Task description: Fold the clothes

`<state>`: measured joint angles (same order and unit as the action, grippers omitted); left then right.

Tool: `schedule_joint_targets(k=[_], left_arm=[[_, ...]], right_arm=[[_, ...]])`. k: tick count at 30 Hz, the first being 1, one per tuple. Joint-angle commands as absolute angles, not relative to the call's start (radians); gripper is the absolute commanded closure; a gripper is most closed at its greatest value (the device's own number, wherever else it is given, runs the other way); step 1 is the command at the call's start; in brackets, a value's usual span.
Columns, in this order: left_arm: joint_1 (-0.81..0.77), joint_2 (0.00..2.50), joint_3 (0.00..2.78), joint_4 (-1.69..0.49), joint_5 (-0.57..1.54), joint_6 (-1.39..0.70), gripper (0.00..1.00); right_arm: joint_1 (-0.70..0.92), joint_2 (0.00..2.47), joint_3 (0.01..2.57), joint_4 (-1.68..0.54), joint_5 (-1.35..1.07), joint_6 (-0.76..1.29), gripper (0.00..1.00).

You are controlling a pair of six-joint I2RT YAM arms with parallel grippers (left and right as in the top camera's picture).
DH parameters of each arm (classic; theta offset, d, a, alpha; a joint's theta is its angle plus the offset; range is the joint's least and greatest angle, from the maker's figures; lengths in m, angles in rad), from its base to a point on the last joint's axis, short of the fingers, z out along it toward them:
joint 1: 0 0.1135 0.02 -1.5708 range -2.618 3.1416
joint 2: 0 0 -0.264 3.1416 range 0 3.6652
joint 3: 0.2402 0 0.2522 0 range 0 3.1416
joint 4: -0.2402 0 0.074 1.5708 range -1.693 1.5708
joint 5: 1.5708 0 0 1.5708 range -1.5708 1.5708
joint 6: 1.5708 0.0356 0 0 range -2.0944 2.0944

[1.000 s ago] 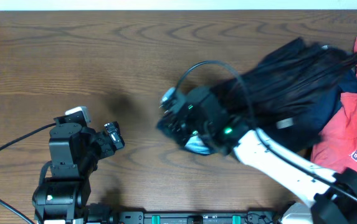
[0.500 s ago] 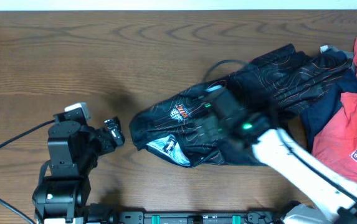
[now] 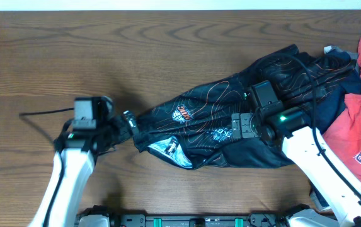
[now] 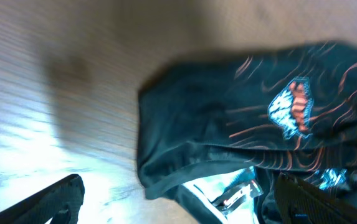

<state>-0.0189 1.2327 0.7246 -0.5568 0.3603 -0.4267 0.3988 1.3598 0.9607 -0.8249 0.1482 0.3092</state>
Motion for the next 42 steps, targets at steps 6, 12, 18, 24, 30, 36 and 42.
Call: schedule_joint_targets(k=[6, 12, 18, 24, 30, 36, 42], left_arm=[[-0.107, 1.498, 0.737, -0.456, 0.445, -0.443, 0.06], [-0.139, 1.596, 0.737, -0.38, 0.444, -0.443, 0.92], [-0.07, 1.545, 0.799, -0.358, 0.293, -0.398, 0.94], [0.159, 1.488, 1.037, -0.358, 0.194, -0.379, 0.94], [0.292, 1.489, 1.193, -0.411, 0.278, -0.379, 0.12], [0.269, 1.496, 1.193, -0.777, 0.359, -0.379, 0.02], [0.174, 1.503, 1.129, -0.929, 0.335, -0.379, 0.02]], right_arm=[[0.363, 1.356, 0.968, -0.831, 0.145, 0.345, 0.01], [0.36, 1.356, 0.968, -0.838, 0.146, 0.345, 0.01], [0.347, 1.356, 0.968, -0.854, 0.147, 0.344, 0.01], [0.323, 1.356, 0.968, -0.861, 0.146, 0.344, 0.01], [0.321, 1.356, 0.968, -0.86, 0.146, 0.344, 0.01], [0.321, 1.356, 0.968, -0.858, 0.146, 0.344, 0.01], [0.321, 1.356, 0.968, -0.857, 0.146, 0.344, 0.01]])
